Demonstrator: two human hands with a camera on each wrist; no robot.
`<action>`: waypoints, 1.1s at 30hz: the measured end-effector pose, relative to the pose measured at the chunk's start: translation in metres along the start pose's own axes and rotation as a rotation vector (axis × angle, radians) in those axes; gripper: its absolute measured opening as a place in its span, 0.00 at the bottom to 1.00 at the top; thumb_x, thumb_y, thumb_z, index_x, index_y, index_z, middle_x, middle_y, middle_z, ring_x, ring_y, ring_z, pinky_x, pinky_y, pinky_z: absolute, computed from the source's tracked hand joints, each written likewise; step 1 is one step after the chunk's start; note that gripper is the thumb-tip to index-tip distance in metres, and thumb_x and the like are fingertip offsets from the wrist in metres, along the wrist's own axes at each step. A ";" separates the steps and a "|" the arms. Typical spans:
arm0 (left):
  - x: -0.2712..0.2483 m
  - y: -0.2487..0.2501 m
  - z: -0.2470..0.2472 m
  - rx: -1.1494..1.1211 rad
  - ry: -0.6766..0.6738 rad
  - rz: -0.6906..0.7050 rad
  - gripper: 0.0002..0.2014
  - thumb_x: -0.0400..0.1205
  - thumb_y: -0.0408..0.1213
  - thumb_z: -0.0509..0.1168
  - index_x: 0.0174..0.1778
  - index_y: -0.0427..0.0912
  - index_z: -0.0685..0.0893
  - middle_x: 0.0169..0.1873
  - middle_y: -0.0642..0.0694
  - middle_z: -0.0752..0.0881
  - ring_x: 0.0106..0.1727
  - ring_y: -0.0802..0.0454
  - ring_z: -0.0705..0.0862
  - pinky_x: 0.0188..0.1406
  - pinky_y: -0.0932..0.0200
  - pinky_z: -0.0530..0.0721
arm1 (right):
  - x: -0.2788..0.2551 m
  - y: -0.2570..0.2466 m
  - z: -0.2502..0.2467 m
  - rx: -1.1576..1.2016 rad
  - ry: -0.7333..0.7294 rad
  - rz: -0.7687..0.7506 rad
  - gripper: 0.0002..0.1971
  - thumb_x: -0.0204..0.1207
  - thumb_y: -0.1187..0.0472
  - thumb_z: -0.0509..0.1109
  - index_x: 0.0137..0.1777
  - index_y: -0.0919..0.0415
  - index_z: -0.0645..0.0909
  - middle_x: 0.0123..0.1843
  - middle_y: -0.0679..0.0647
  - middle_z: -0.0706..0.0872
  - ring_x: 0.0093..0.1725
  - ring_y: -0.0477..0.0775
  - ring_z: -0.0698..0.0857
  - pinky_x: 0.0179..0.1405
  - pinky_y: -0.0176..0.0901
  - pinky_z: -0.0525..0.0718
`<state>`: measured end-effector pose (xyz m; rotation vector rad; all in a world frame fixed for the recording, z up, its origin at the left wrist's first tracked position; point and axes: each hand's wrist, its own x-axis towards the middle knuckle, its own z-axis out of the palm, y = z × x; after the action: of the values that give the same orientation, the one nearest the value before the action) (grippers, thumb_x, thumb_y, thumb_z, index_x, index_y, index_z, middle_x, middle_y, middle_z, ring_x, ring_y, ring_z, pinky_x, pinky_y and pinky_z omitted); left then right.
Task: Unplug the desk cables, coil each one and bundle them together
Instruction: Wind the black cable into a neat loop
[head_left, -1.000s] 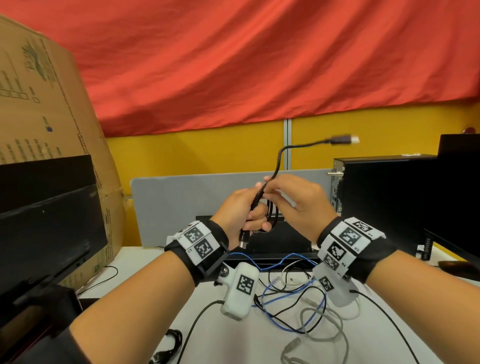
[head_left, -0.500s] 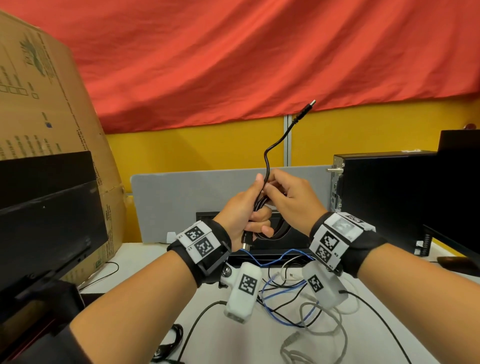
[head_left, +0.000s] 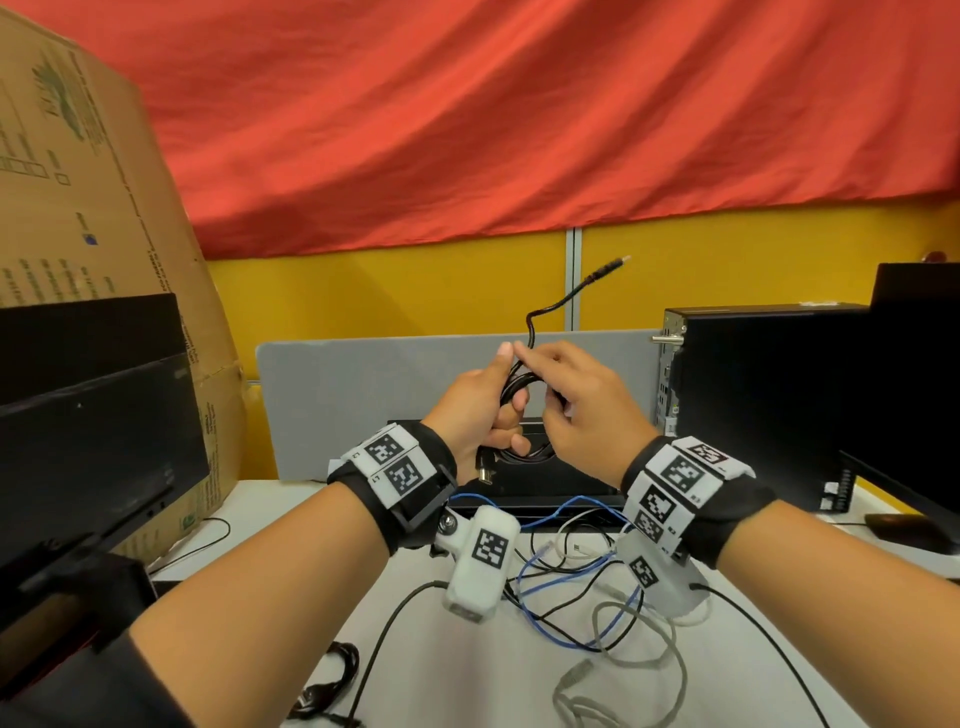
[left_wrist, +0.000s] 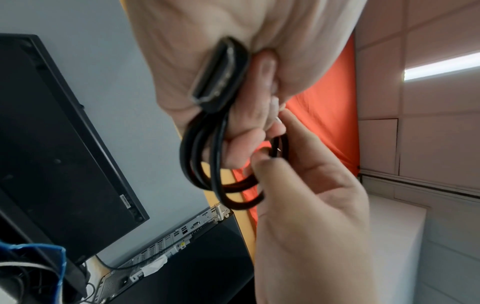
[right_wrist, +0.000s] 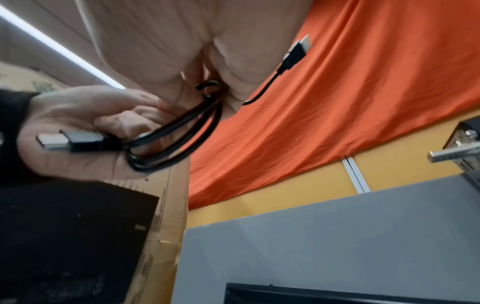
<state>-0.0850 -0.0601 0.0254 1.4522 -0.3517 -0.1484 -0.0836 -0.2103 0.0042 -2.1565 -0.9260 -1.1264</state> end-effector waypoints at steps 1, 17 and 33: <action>0.000 0.001 0.000 0.003 -0.004 0.003 0.24 0.86 0.59 0.52 0.41 0.40 0.74 0.13 0.53 0.68 0.12 0.58 0.63 0.17 0.62 0.75 | 0.000 0.001 0.001 -0.027 0.007 0.022 0.27 0.75 0.77 0.64 0.74 0.65 0.75 0.59 0.57 0.81 0.43 0.49 0.79 0.44 0.32 0.74; 0.000 -0.006 0.004 0.105 -0.066 0.023 0.21 0.87 0.52 0.58 0.39 0.38 0.78 0.17 0.51 0.68 0.16 0.57 0.62 0.16 0.62 0.72 | 0.011 -0.014 -0.003 -0.273 -0.095 0.306 0.11 0.70 0.74 0.66 0.44 0.62 0.87 0.43 0.57 0.87 0.50 0.60 0.81 0.48 0.44 0.74; 0.000 -0.018 -0.001 0.143 -0.048 0.055 0.15 0.87 0.35 0.57 0.33 0.36 0.74 0.18 0.48 0.66 0.18 0.55 0.59 0.16 0.65 0.66 | -0.001 -0.001 -0.021 0.097 -0.317 0.548 0.16 0.61 0.53 0.85 0.42 0.60 0.86 0.33 0.54 0.86 0.33 0.47 0.80 0.34 0.41 0.77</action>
<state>-0.0827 -0.0610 0.0079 1.5803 -0.4491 -0.1157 -0.0950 -0.2249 0.0138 -2.3389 -0.4448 -0.4758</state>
